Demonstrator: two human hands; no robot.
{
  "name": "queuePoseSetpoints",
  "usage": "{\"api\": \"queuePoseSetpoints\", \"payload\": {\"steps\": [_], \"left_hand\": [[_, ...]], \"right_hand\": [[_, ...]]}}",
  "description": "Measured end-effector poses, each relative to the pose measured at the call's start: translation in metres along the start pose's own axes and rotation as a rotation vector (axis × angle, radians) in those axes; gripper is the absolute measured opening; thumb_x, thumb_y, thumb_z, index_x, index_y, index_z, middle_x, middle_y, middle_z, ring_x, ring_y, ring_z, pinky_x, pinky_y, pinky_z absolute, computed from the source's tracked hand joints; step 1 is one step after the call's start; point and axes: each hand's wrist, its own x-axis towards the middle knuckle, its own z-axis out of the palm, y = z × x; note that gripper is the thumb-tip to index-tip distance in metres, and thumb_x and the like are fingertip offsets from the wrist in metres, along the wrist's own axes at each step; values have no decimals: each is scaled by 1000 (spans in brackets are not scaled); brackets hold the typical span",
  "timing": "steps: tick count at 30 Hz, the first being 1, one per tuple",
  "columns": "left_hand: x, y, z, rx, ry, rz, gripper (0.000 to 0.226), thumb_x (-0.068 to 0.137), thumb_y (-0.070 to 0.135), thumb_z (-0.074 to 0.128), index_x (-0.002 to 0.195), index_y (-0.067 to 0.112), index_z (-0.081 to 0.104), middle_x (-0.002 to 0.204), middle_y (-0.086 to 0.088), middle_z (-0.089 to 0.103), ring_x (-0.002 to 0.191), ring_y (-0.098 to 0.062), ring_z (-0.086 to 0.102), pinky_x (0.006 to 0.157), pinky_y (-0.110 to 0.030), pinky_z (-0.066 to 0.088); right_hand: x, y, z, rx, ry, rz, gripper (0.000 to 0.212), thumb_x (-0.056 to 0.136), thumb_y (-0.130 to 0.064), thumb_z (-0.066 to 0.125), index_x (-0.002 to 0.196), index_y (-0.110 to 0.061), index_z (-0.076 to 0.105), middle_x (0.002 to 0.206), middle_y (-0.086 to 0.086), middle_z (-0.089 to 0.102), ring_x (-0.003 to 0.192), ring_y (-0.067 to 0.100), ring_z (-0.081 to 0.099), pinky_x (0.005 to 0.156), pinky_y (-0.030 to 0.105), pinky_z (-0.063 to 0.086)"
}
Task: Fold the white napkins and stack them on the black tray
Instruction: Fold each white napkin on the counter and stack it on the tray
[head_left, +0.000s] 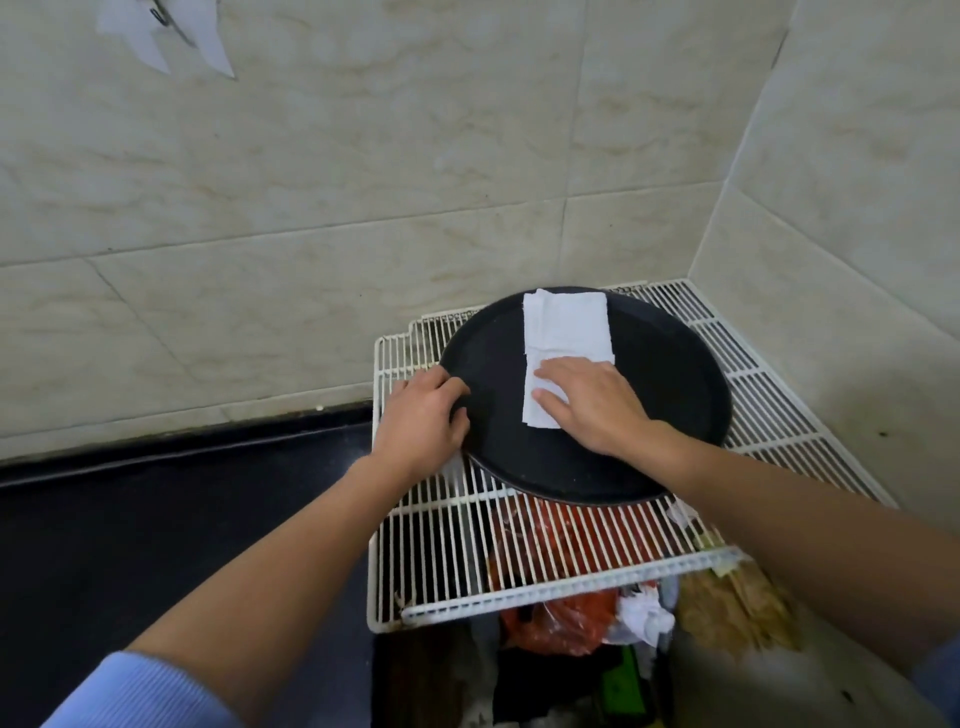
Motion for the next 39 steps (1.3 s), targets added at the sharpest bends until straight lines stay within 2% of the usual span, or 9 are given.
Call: {"api": "queuePoseSetpoints", "payload": {"steps": [3, 7, 14, 19, 25, 31, 39], "left_hand": [[-24, -16, -15, 8, 50, -79, 26, 89, 24, 58, 112, 14, 63, 106, -2, 59, 94, -22, 57, 80, -36, 47], [-77, -52, -40, 41, -1, -209, 22, 89, 25, 55, 107, 15, 63, 101, -4, 62, 88, -28, 60, 67, -34, 43], [-220, -143, -103, 130, -12, -486, 20, 89, 30, 51, 104, 22, 60, 99, 1, 66, 92, -26, 61, 71, -35, 47], [-355, -214, -162, 199, -19, -640, 18, 87, 30, 51, 101, 24, 61, 98, 3, 67, 93, -25, 61, 71, -34, 47], [-506, -286, -225, 273, -4, -841, 16, 87, 29, 50, 98, 23, 59, 99, 2, 66, 93, -26, 61, 71, -35, 48], [-614, -337, -260, 304, 37, -1014, 15, 87, 31, 50, 97, 23, 59, 97, 1, 67, 89, -24, 62, 71, -36, 51], [-713, -423, -299, 344, 40, -1236, 30, 89, 32, 49, 116, 23, 58, 107, -5, 68, 100, -28, 61, 77, -36, 50]], "right_hand": [[9, -27, -8, 5, 104, -81, 37, 98, -40, 45, 125, -19, 59, 128, 0, 61, 118, 19, 53, 100, 39, 38], [20, -88, -5, 30, 144, -205, 36, 97, -40, 46, 121, -18, 62, 117, 0, 64, 107, 20, 56, 90, 38, 41], [19, -251, 34, 94, 33, -392, 35, 96, -45, 46, 114, -20, 63, 108, 2, 68, 100, 26, 61, 80, 37, 49], [-3, -397, 82, 152, -77, -508, 35, 95, -48, 46, 117, -25, 60, 99, -7, 69, 95, 22, 63, 79, 37, 49], [-31, -567, 137, 157, -186, -669, 35, 95, -50, 44, 119, -28, 57, 100, -11, 68, 96, 20, 63, 76, 32, 45], [-41, -700, 167, 134, -244, -833, 35, 95, -51, 43, 120, -30, 56, 104, -11, 68, 99, 20, 62, 77, 32, 44], [-18, -867, 230, 149, -310, -1027, 37, 95, -52, 44, 122, -29, 55, 105, -7, 69, 100, 22, 64, 79, 34, 48]]}}
